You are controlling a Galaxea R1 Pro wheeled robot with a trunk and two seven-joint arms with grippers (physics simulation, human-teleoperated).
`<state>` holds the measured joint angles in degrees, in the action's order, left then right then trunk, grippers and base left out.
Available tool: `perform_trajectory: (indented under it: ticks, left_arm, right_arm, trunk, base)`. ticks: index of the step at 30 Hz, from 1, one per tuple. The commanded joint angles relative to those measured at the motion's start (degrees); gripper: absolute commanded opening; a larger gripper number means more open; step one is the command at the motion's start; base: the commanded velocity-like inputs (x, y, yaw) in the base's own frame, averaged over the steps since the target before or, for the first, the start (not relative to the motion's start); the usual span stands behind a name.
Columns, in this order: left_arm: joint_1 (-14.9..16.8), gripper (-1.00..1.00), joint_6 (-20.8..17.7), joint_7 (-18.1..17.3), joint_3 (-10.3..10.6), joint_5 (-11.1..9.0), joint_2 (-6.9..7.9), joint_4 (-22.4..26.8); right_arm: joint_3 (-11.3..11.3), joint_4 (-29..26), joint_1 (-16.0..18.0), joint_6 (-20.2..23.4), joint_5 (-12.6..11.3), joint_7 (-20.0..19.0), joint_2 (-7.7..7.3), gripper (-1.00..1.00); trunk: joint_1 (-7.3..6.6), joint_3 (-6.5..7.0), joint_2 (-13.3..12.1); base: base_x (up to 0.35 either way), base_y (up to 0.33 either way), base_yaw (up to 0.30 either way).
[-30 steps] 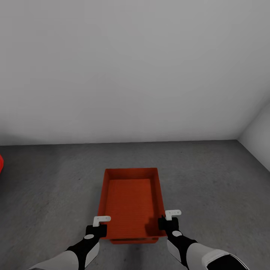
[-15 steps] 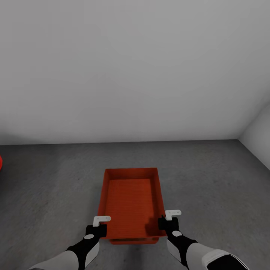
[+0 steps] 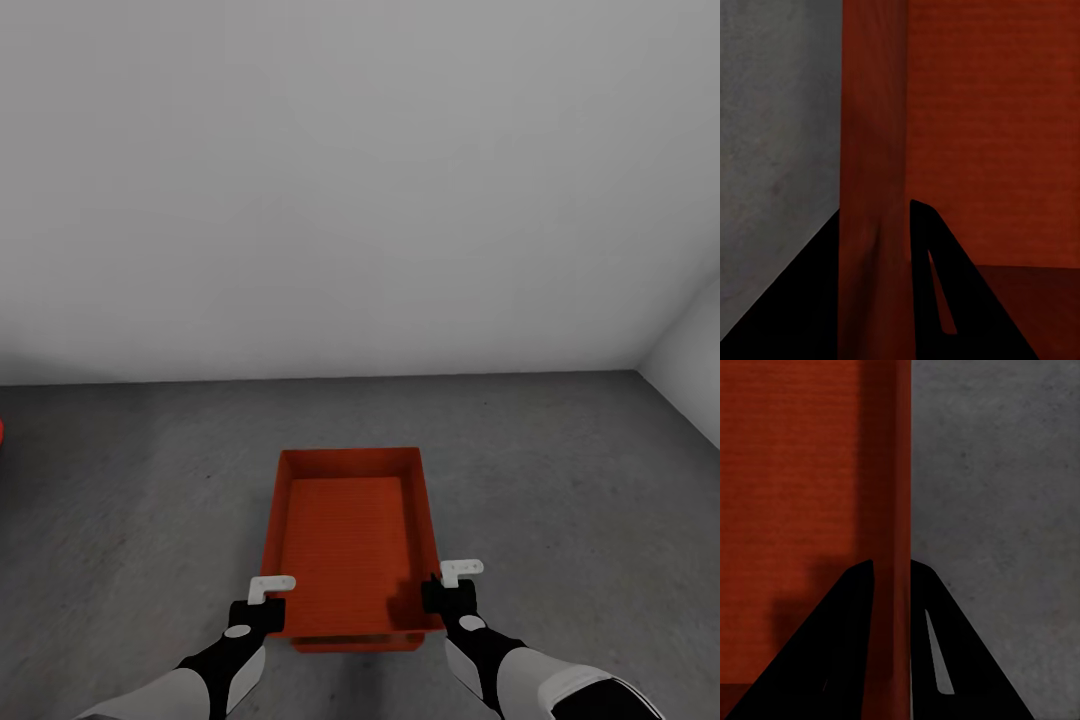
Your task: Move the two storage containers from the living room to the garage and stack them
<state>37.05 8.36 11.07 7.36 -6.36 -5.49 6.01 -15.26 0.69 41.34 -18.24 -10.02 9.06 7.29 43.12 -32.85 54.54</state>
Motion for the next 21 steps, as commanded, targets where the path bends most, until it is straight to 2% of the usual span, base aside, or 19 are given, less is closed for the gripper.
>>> perform_trajectory:
  ticks: [1,5,21]
  left_arm:
    - [0.04,-1.0,0.17,0.52,-0.33,-0.14,-0.05,0.06]
    - [0.04,-1.0,0.17,0.53,-0.33,-0.14,-0.05,0.06]
    - [0.04,-1.0,0.21,0.53,-0.33,-0.22,-0.05,0.06]
  right_arm:
    - [2.28,0.1,0.05,-0.21,-0.79,0.25,0.81,-1.0]
    - [2.3,0.1,0.06,-0.21,-0.79,0.25,0.8,-1.0]
    - [2.25,0.1,0.02,-0.13,-0.79,0.25,0.82,-1.0]
  trunk:
    - [0.23,-0.23,0.45]
    - [1.11,-0.95,2.06]
    - [1.11,-1.68,2.06]
  base:
    - [0.0,0.0,0.0]
    - [0.0,0.0,0.0]
    - [0.0,0.0,0.034]
